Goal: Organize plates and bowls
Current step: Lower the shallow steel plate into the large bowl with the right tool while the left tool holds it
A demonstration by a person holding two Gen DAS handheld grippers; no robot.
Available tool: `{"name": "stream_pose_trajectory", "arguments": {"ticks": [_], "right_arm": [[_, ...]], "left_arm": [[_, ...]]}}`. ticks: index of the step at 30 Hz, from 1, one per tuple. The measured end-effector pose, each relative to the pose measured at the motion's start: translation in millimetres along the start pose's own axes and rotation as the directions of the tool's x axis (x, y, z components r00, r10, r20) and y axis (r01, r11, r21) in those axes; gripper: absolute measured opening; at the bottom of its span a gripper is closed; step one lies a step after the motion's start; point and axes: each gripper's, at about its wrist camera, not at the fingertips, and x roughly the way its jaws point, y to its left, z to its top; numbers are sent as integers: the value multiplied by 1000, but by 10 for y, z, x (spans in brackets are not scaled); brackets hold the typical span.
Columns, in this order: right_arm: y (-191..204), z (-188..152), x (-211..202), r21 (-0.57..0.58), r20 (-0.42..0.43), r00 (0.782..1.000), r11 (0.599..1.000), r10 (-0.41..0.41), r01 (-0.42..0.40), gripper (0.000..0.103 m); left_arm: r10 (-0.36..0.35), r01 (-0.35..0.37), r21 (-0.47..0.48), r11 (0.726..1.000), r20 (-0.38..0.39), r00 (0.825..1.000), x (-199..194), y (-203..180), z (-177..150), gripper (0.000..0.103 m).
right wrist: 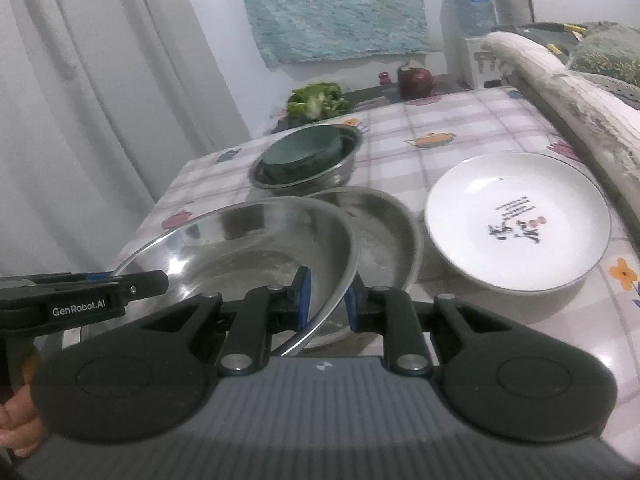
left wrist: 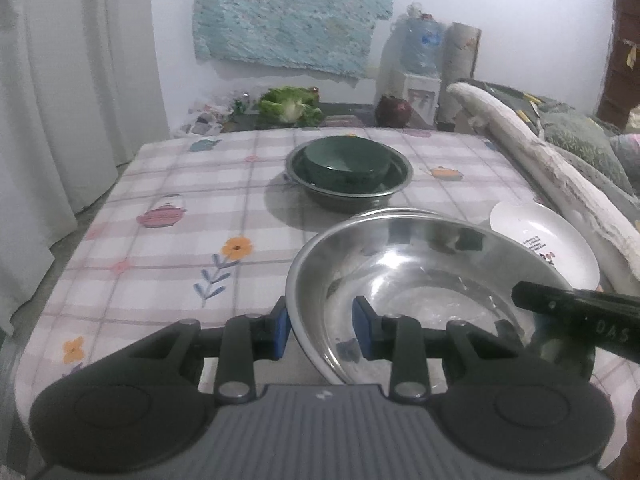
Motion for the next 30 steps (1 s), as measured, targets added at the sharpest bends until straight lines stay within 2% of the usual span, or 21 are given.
{"name": "stream_pose_trajectory", "arguments": {"ticks": [11,30], "right_arm": [[-264,80,256,44,-60,998,998,-30,33,18],[-300,162,495,42,-118,992,998,-40,46,25]], "left_arm": [[3,-1,38,999,-72,997,333,-168,127,33],[15,-10,39,999,-136,991,581,-173,205,34]]}}
